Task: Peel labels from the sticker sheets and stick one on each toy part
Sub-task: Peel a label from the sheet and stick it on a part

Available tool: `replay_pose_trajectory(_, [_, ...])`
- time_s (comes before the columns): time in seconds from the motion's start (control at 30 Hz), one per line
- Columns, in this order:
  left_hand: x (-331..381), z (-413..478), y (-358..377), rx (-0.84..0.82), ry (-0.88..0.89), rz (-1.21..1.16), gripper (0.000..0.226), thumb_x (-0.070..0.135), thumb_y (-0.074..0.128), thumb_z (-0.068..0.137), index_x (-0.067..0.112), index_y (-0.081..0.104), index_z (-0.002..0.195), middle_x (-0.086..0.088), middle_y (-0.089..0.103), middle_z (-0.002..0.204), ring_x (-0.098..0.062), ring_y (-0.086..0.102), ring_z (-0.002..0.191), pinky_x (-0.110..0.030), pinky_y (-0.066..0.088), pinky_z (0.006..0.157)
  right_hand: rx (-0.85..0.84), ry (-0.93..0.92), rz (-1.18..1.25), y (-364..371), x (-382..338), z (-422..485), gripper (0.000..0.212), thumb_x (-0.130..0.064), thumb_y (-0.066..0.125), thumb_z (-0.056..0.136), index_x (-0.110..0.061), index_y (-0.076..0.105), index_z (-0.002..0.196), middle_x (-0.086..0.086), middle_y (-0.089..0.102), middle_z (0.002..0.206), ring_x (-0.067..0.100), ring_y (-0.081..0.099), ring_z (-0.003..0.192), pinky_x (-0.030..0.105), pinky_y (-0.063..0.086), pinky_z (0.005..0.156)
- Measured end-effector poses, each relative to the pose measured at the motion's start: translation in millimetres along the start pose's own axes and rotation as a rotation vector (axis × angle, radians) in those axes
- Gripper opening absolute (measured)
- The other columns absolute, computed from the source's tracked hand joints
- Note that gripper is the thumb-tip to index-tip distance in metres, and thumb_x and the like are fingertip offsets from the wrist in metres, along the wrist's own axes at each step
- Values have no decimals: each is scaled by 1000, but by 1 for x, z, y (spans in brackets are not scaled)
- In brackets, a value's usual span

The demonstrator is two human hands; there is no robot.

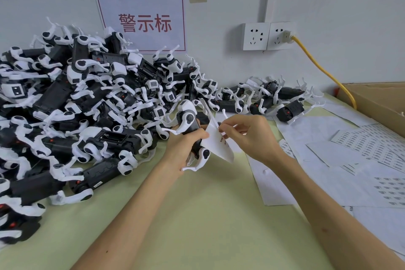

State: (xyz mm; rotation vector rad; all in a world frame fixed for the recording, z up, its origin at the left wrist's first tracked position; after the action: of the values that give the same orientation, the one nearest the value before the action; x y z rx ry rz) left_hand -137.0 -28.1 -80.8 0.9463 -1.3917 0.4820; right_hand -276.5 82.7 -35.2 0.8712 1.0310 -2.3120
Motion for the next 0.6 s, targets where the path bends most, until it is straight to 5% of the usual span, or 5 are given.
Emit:
replay_pose_trajectory(0.07, [-1,1,1,-29,-37,-94,20,7,78,70,15,60,72,-10,45,83,-21,46,61,-24,45,49,-52,-11,14,1,-2,-1,7,-10,76,88,-15,79,92,-9,77,87,7,73,75,18,56,73])
replay_pose_trajectory(0.23, [0,4,5,-125,-19,-108,12,14,78,65,21,68,64,-7,57,74,-21,57,73,-37,50,77,-73,-21,25,8,-5,-1,13,-14,83,83,-14,77,95,-5,76,90,11,73,82,28,59,81])
replay_pose_trajectory(0.37, [-5,4,4,-143,-55,-21,27,19,87,64,14,70,84,-6,61,75,-19,61,71,-30,53,66,-23,-59,-27,5,-5,-1,10,-15,84,82,-15,76,88,-10,74,82,7,70,77,28,57,77])
replay_pose_trajectory(0.47, [-9,3,3,-93,-72,100,20,7,84,70,12,65,75,-4,57,62,-15,58,51,-23,49,49,-23,-56,-74,6,-4,-1,13,-18,86,80,-19,73,82,-13,71,75,6,68,72,23,54,72])
replay_pose_trajectory(0.6, [-5,4,-5,-16,-43,155,22,14,80,56,16,61,68,-4,54,63,-16,52,55,-31,42,57,-17,-5,-16,6,-1,0,9,-15,85,82,-17,76,81,-11,73,74,5,67,69,20,54,71])
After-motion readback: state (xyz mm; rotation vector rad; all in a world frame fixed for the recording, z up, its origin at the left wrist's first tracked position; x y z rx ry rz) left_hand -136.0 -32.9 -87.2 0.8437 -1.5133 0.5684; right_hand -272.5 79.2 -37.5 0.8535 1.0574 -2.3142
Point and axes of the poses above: each hand's wrist, its own z-axis towards the middle knuckle, its own y-axis out of the palm, x = y × z, the point moved 6 cm from there along z, towards the middle knuckle
